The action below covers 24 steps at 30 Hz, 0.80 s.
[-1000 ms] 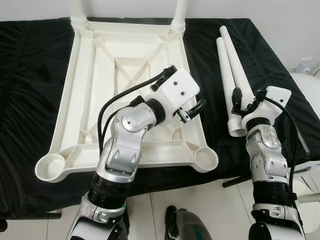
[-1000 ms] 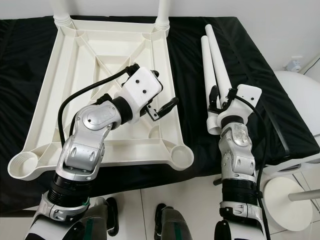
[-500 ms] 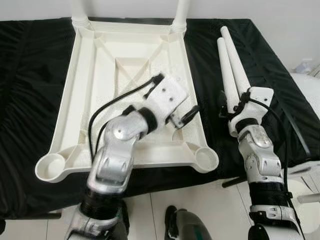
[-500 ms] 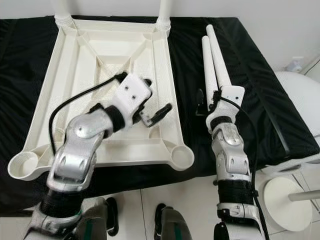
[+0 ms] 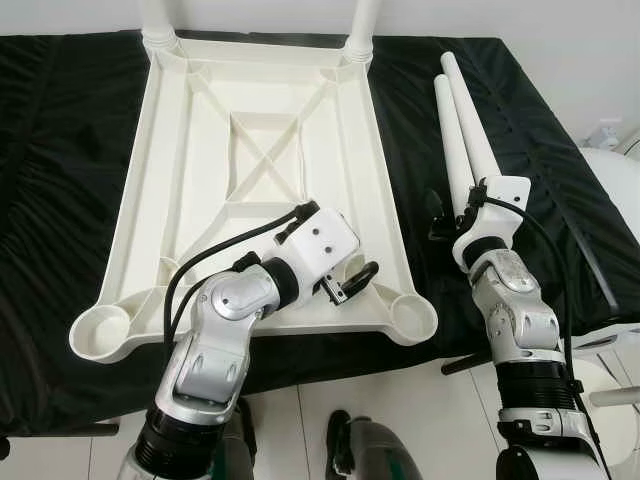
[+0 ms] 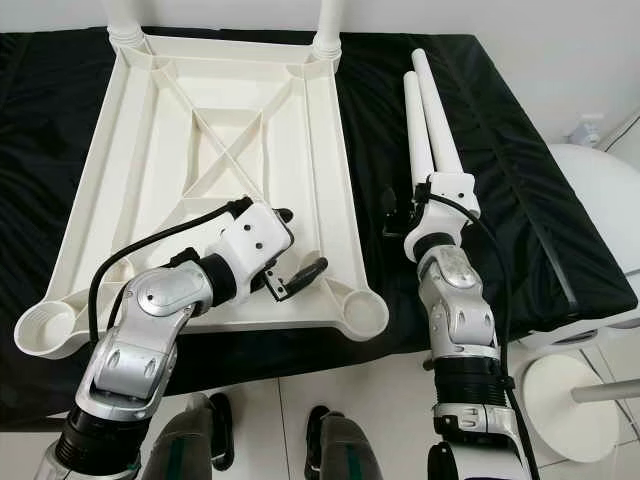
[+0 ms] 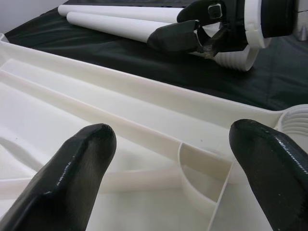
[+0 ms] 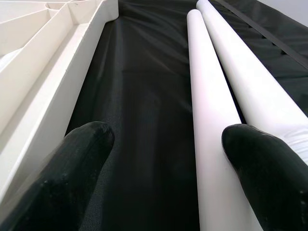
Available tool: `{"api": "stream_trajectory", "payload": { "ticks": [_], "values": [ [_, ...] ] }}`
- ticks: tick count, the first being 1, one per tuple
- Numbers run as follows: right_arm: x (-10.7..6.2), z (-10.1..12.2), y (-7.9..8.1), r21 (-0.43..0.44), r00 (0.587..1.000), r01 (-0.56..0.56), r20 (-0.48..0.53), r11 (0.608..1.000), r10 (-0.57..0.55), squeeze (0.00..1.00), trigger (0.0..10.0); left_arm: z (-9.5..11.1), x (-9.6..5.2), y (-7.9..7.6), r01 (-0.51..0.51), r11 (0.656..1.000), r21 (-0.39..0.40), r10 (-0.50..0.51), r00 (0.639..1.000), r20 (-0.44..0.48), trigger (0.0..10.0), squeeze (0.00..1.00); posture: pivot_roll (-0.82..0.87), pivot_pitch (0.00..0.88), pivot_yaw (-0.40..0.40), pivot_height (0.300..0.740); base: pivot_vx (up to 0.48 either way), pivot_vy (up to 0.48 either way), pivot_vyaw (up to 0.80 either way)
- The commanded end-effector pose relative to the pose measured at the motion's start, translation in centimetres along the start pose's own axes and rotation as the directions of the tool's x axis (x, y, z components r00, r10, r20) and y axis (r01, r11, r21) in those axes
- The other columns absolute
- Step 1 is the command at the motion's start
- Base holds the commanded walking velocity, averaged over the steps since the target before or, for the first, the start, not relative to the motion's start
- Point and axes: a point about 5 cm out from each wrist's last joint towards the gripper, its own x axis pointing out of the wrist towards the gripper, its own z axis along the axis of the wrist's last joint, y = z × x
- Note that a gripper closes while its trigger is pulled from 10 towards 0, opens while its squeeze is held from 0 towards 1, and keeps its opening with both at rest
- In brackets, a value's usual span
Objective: Building children table
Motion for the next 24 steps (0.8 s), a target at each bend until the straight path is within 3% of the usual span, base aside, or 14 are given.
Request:
{"api": "stream_trajectory", "payload": {
  "ticks": [1,11,17,24],
  "values": [
    [-0.2,-0.7,-0.1,0.009,0.999,0.008,-0.034,1.0,-0.008,0.0,10.0,0.2,-0.1,-0.5,0.013,1.0,0.001,-0.013,1.0,0.011,10.0,0.0,0.02,0.181,-0.09,0.74,0.0,0.0,0.0],
    [-0.6,-0.9,1.7,0.113,0.99,0.105,-0.109,0.988,-0.093,0.0,10.0,0.3,-0.2,-0.4,0.015,1.0,0.019,-0.015,1.0,0.01,10.0,0.0,0.01,0.178,-0.073,0.74,0.0,0.0,0.0],
    [-0.2,-0.8,1.7,0.1,0.977,0.166,-0.149,0.981,-0.15,0.0,10.0,0.3,-0.2,-0.4,0.012,1.0,0.024,-0.013,1.0,0.006,10.0,0.0,0.01,0.175,-0.066,0.74,0.0,0.0,0.0],
    [0.2,0.3,1.4,0.121,0.969,0.229,-0.127,0.966,-0.214,0.0,10.0,0.2,-0.2,-0.4,0.012,1.0,0.029,-0.012,1.0,0.003,10.0,0.0,0.01,0.173,-0.062,0.74,0.0,0.0,0.0]
  ]
}}
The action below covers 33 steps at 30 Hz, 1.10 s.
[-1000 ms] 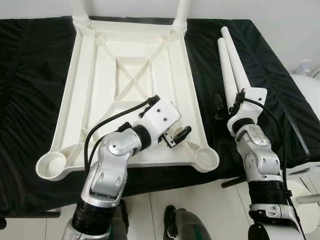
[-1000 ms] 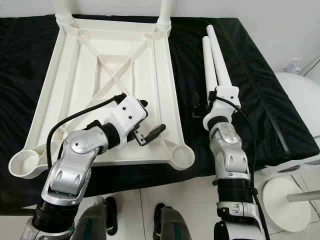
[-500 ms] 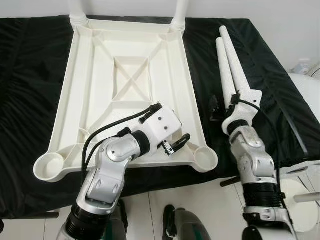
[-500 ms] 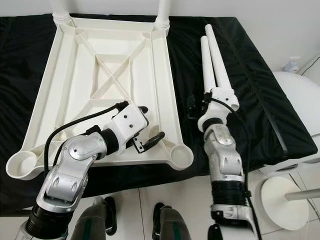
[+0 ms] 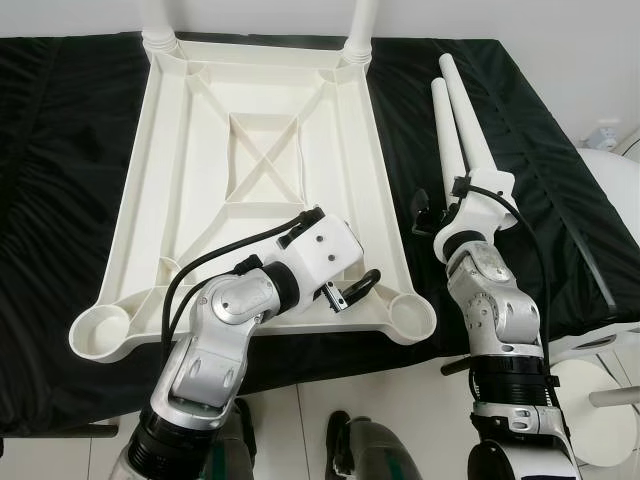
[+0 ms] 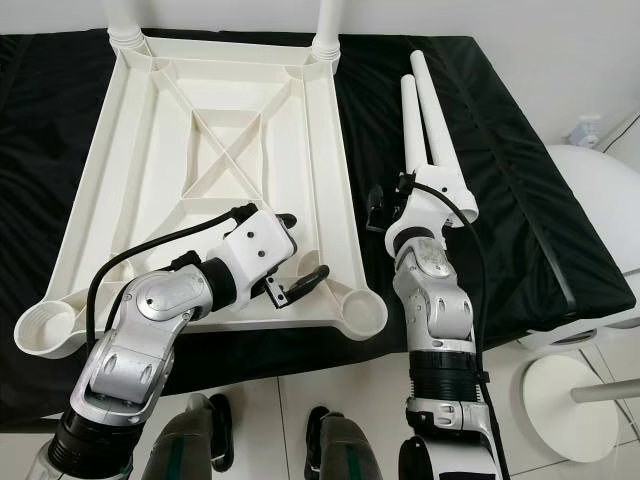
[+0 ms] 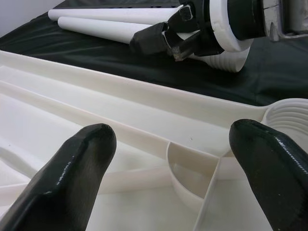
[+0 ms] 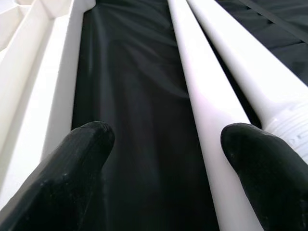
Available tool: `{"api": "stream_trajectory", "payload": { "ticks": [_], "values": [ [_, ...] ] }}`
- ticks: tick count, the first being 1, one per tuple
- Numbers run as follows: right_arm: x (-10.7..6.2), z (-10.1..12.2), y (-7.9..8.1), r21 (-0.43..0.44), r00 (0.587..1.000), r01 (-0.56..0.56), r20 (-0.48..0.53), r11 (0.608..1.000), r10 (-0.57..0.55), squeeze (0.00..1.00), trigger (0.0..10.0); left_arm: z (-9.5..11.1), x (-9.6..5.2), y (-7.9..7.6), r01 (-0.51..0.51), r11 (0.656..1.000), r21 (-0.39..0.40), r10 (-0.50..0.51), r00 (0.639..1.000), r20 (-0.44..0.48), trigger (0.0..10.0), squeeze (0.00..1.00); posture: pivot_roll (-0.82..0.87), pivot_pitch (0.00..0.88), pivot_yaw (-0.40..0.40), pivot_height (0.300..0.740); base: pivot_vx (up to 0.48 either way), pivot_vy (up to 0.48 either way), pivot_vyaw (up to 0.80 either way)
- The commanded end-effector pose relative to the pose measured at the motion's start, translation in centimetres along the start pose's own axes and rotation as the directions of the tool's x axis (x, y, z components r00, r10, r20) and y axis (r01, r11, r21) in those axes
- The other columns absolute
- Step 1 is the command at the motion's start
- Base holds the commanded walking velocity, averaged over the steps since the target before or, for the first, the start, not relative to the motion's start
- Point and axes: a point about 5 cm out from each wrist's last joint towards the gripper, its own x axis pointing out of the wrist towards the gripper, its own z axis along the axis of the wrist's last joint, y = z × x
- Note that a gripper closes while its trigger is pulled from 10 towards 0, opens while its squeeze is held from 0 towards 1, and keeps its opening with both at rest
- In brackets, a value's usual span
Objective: Building children table
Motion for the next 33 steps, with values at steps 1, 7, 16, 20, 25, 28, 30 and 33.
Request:
{"api": "stream_trajectory", "payload": {
  "ticks": [1,7,16,20,25,28,30,33],
  "values": [
    [0.0,-0.3,-0.5,0.016,0.999,0.043,-0.03,0.999,-0.042,0.0,10.0,0.3,0.1,-0.2,-0.012,1.0,0.004,0.012,1.0,0.007,10.0,0.0,0.01,0.173,-0.062,0.74,0.0,0.0,0.0],
    [0.4,0.9,-1.1,-0.004,0.99,0.135,-0.038,0.991,-0.135,0.0,10.0,0.4,0.3,-0.3,-0.011,1.0,0.008,0.011,1.0,0.01,10.0,0.0,0.0,0.17,-0.062,0.74,0.0,0.0,0.0],
    [0.7,0.3,-1.5,0.011,0.969,0.197,-0.158,0.98,-0.192,0.0,10.0,0.4,0.3,-0.3,-0.014,1.0,0.016,0.013,1.0,0.012,10.0,0.0,0.0,0.163,-0.064,0.74,0.0,0.0,0.0],
    [0.8,-0.1,-1.6,0.01,0.944,0.235,-0.242,0.972,-0.225,0.0,10.0,0.5,0.4,-0.4,-0.014,1.0,0.02,0.013,1.0,0.016,10.0,0.0,0.0,0.159,-0.065,0.74,0.0,0.0,0.0],
    [0.8,-0.5,-1.7,0.013,0.917,0.267,-0.313,0.964,-0.249,0.0,10.0,0.5,0.4,-0.5,-0.012,1.0,0.024,0.012,1.0,0.017,10.0,0.0,0.0,0.155,-0.066,0.74,0.0,0.0,0.0],
    [0.8,-0.7,-1.6,0.037,0.899,0.281,-0.36,0.959,-0.25,0.0,10.0,0.5,0.5,-0.6,-0.013,1.0,0.027,0.012,1.0,0.019,10.0,0.0,0.0,0.153,-0.068,0.74,0.0,0.0,0.0],
    [0.8,-0.9,-1.6,0.029,0.889,0.286,-0.381,0.958,-0.253,0.0,10.0,0.6,0.5,-0.6,-0.013,1.0,0.027,0.012,1.0,0.022,10.0,0.0,0.0,0.152,-0.07,0.74,0.0,0.0,0.0],
    [0.8,-1.3,-1.7,0.034,0.863,0.291,-0.44,0.956,-0.247,0.0,10.0,0.6,0.6,-0.7,-0.013,1.0,0.027,0.013,1.0,0.025,10.0,0.0,0.0,0.15,-0.072,0.74,0.0,0.0,0.0]
  ]
}}
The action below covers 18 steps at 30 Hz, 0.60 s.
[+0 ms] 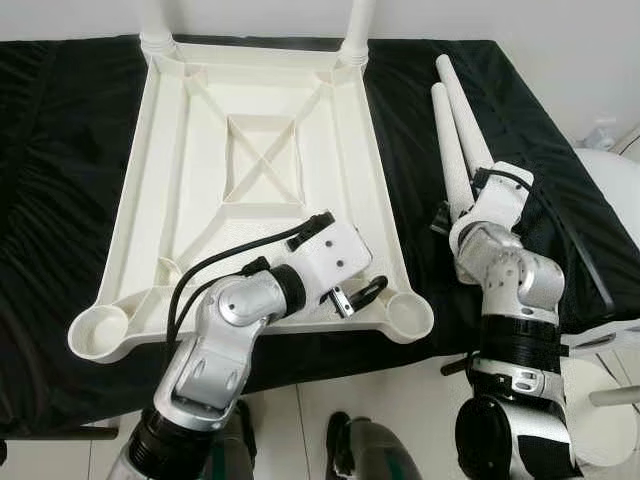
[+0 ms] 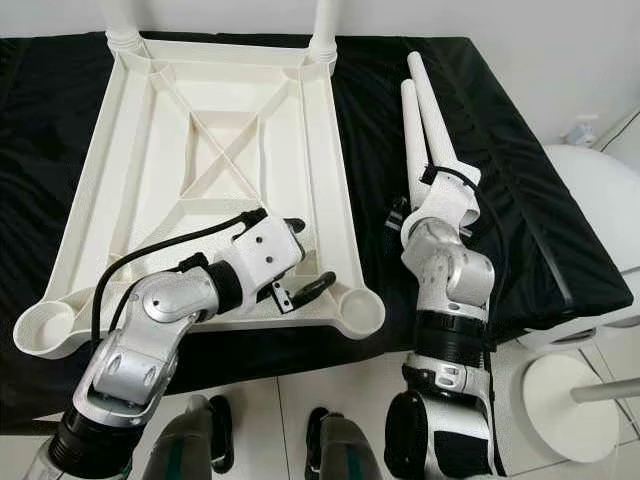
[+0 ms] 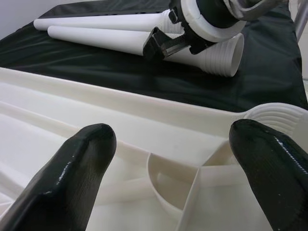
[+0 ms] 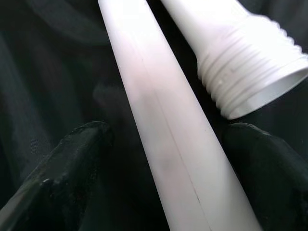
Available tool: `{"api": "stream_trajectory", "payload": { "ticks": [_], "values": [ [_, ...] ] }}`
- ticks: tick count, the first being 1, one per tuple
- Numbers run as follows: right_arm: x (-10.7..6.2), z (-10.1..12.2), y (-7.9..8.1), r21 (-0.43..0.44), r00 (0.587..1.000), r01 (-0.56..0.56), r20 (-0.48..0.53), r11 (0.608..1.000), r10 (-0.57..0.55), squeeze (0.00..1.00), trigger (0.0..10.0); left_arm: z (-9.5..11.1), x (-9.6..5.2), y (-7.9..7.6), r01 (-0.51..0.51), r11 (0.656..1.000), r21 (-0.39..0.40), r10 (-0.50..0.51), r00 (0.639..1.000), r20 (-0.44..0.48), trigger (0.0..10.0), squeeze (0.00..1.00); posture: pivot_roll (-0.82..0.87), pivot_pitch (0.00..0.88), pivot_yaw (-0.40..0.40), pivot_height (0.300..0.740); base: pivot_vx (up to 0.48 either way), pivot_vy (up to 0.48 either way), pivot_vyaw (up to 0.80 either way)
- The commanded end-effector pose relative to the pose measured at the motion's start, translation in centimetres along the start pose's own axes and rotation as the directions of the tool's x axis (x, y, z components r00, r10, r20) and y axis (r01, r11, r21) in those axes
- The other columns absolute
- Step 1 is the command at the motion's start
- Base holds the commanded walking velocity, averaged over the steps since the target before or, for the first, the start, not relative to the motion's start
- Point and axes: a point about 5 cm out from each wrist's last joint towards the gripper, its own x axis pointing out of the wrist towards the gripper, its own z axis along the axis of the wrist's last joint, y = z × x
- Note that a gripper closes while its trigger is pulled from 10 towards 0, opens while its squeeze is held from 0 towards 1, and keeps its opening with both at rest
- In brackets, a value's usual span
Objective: Building children table
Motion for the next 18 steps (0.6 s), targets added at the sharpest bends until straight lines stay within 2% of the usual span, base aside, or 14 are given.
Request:
{"api": "stream_trajectory", "payload": {
  "ticks": [1,2,3,5,6,7,18],
  "values": [
    [0.5,-2.1,-0.6,0.003,0.991,0.019,-0.135,1.0,-0.018,0.0,9.4,0.3,0.2,0.0,-0.06,0.998,0.011,0.06,0.998,0.013,10.0,0.0,0.0,0.148,-0.074,0.74,0.0,0.0,0.0],
    [0.5,-2.1,-0.6,0.003,0.991,0.019,-0.135,1.0,-0.018,0.0,9.4,0.3,0.2,0.0,-0.06,0.998,0.011,0.06,0.998,0.013,10.0,0.0,0.0,0.148,-0.074,0.74,0.0,0.0,0.0],
    [0.6,-2.4,-0.6,0.011,0.987,0.02,-0.162,1.0,-0.018,0.0,5.8,0.3,0.2,-0.1,-0.06,0.998,0.012,0.06,0.998,0.014,10.0,0.0,0.0,0.148,-0.074,0.74,0.0,0.0,0.0],
    [0.6,-2.4,-0.6,0.011,0.987,0.02,-0.162,1.0,-0.018,0.0,5.8,0.3,0.2,-0.1,-0.06,0.998,0.012,0.06,0.998,0.014,10.0,0.0,0.0,0.148,-0.074,0.74,0.0,0.0,0.0],
    [0.7,-2.8,-0.6,0.021,0.981,0.019,-0.193,1.0,-0.014,0.0,4.3,0.4,0.3,-0.1,-0.061,0.998,0.012,0.061,0.998,0.016,10.0,0.0,0.0,0.147,-0.076,0.74,0.0,0.0,0.0],
    [0.7,-3.2,-0.7,0.039,0.973,0.022,-0.232,0.999,-0.013,0.0,0.0,0.4,0.3,-0.1,-0.064,0.998,0.011,0.064,0.998,0.018,10.0,0.0,0.0,0.146,-0.077,0.74,0.0,0.0,0.0],
    [0.5,-3.3,0.0,0.109,0.94,-0.016,-0.338,0.994,0.052,0.0,0.0,0.7,0.5,-0.1,-0.075,0.997,0.007,0.075,0.997,0.037,10.0,0.0,-0.01,0.143,-0.088,0.74,0.0,0.0,0.0]
  ]
}}
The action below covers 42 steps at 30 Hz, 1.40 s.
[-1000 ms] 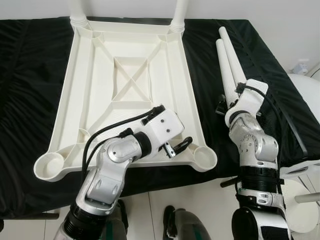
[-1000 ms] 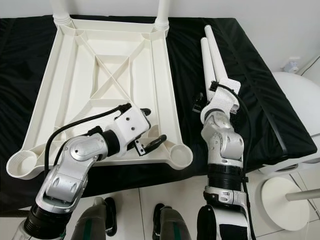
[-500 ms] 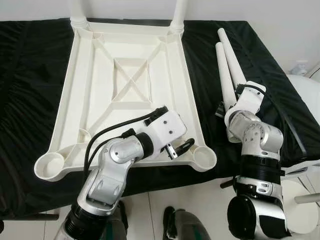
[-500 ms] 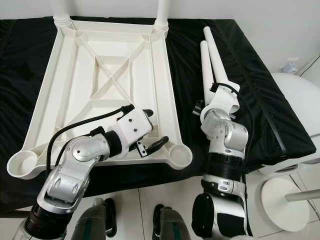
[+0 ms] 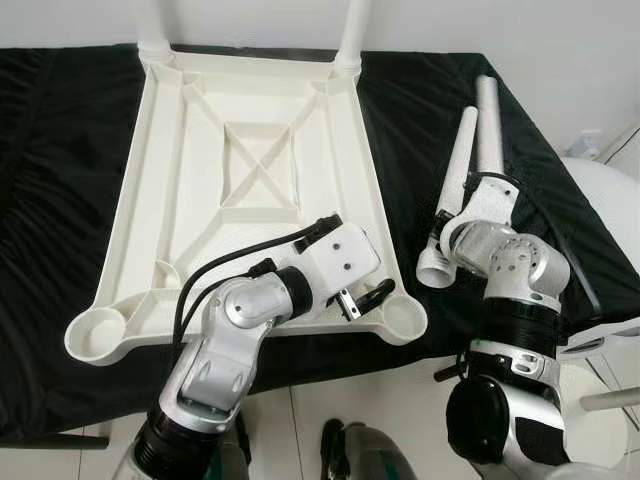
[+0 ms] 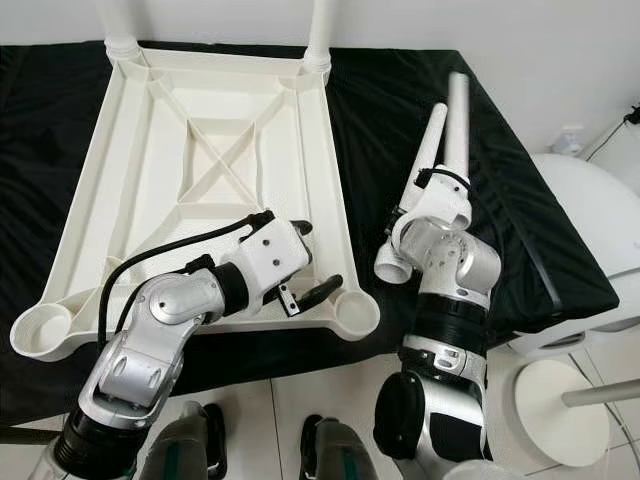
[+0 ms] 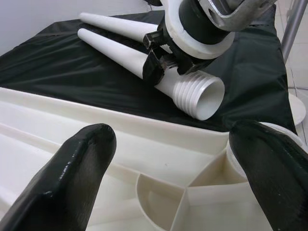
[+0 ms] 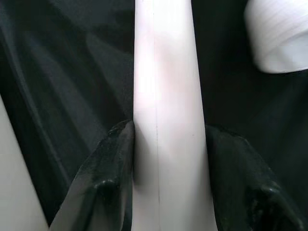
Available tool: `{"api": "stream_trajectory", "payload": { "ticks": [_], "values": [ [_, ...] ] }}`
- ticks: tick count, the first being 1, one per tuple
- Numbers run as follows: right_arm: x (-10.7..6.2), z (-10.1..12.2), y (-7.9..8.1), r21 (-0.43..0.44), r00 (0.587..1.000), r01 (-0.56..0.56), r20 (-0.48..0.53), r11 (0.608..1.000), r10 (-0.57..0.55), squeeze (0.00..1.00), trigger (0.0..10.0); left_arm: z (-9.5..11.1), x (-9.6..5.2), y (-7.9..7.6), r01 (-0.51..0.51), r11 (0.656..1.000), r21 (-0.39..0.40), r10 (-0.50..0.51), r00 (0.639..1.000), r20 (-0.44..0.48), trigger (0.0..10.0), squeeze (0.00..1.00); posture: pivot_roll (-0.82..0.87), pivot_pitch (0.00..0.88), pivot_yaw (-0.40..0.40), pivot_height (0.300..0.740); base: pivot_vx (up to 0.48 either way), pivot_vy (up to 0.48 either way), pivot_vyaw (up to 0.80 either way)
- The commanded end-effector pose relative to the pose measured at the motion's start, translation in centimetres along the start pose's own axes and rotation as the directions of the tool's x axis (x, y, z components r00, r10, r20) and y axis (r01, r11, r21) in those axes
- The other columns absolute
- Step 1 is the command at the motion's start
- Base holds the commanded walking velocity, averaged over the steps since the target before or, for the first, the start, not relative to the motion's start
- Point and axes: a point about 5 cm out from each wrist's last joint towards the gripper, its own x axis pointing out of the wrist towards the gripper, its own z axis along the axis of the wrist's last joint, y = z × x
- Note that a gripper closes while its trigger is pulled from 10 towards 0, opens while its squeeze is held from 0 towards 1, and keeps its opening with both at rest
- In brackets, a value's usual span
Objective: Building children table
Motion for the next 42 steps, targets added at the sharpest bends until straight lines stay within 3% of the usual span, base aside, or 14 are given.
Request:
{"api": "stream_trajectory", "payload": {
  "ticks": [1,6,7,26,27,28,31,33,34,35,36,40,41,42],
  "values": [
    [0.8,-2.5,-0.7,0.013,0.988,0.019,-0.151,1.0,-0.017,0.0,0.0,0.4,0.2,0.3,-0.093,0.996,0.01,0.092,0.996,0.02,10.0,0.0,-0.01,0.143,-0.088,0.74,0.0,0.0,0.0],
    [0.9,-2.6,-0.5,0.019,0.987,-0.022,-0.16,1.0,0.025,0.0,0.0,0.4,0.2,0.3,-0.096,0.995,0.009,0.096,0.995,0.021,10.0,0.0,-0.01,0.147,-0.089,0.74,0.0,0.0,0.0],
    [0.9,-2.7,-0.3,-0.003,0.985,-0.05,-0.164,0.999,0.049,0.0,10.0,0.5,0.2,0.3,-0.097,0.995,0.006,0.097,0.995,0.024,10.0,0.0,-0.01,0.149,-0.09,0.74,0.0,0.0,0.0],
    [1.0,-3.9,-0.1,-0.055,0.954,-0.181,-0.251,0.982,0.162,0.0,10.0,0.7,0.2,0.4,-0.11,0.994,-0.006,0.11,0.993,0.031,10.0,0.0,-0.01,0.16,-0.087,0.74,0.0,0.0,0.0],
    [1.1,-4.0,-0.2,-0.047,0.953,-0.182,-0.253,0.982,0.164,0.0,4.2,0.6,0.2,0.5,-0.111,0.994,-0.007,0.111,0.993,0.03,10.0,0.0,-0.01,0.162,-0.087,0.74,0.0,0.0,0.0],
    [1.1,-4.0,-0.2,-0.047,0.953,-0.182,-0.253,0.982,0.164,0.0,4.2,0.6,0.2,0.5,-0.111,0.994,-0.007,0.111,0.993,0.03,10.0,0.0,-0.01,0.162,-0.087,0.74,0.0,0.0,0.0],
    [1.2,-4.1,-0.3,-0.051,0.954,-0.182,-0.251,0.982,0.164,0.0,0.0,0.6,0.2,0.5,-0.112,0.994,-0.005,0.112,0.993,0.026,10.0,0.0,-0.01,0.164,-0.085,0.74,0.0,0.0,0.0],
    [1.2,-4.1,-0.3,-0.057,0.955,-0.181,-0.249,0.982,0.162,0.0,0.0,0.5,0.2,0.5,-0.112,0.994,-0.004,0.113,0.993,0.023,10.0,0.0,-0.01,0.164,-0.085,0.74,0.0,0.0,0.0],
    [1.2,-4.1,-0.3,-0.061,0.954,-0.184,-0.252,0.981,0.163,0.0,4.9,0.5,0.1,0.6,-0.113,0.994,-0.002,0.113,0.993,0.021,10.0,0.0,-0.01,0.164,-0.084,0.74,0.0,0.0,0.0],
    [1.2,-4.1,-0.3,-0.061,0.954,-0.184,-0.252,0.981,0.163,0.0,4.9,0.5,0.1,0.6,-0.113,0.994,-0.002,0.113,0.993,0.021,10.0,0.0,-0.01,0.164,-0.084,0.74,0.0,0.0,0.0],
    [1.3,-4.0,-0.3,-0.064,0.955,-0.182,-0.25,0.981,0.16,0.0,10.0,0.5,0.1,0.6,-0.114,0.994,0.0,0.114,0.993,0.02,10.0,0.0,0.0,0.164,-0.082,0.74,0.0,0.0,0.0],
    [1.4,-4.0,-0.5,-0.072,0.956,-0.175,-0.249,0.982,0.152,0.0,10.0,0.5,0.1,0.7,-0.115,0.993,0.001,0.115,0.993,0.019,10.0,0.0,0.0,0.165,-0.079,0.74,0.0,0.0,0.0],
    [1.4,-3.9,-0.4,-0.071,0.957,-0.185,-0.241,0.98,0.163,0.0,3.8,0.5,0.1,0.8,-0.115,0.993,0.001,0.115,0.993,0.019,10.0,0.0,0.0,0.166,-0.078,0.74,0.0,0.0,0.0],
    [1.3,-3.6,-0.4,-0.088,0.96,-0.189,-0.225,0.978,0.166,0.0,0.0,0.5,0.0,0.8,-0.115,0.993,0.001,0.115,0.993,0.019,10.0,0.0,0.0,0.166,-0.077,0.74,0.0,0.0,0.0]
  ]
}}
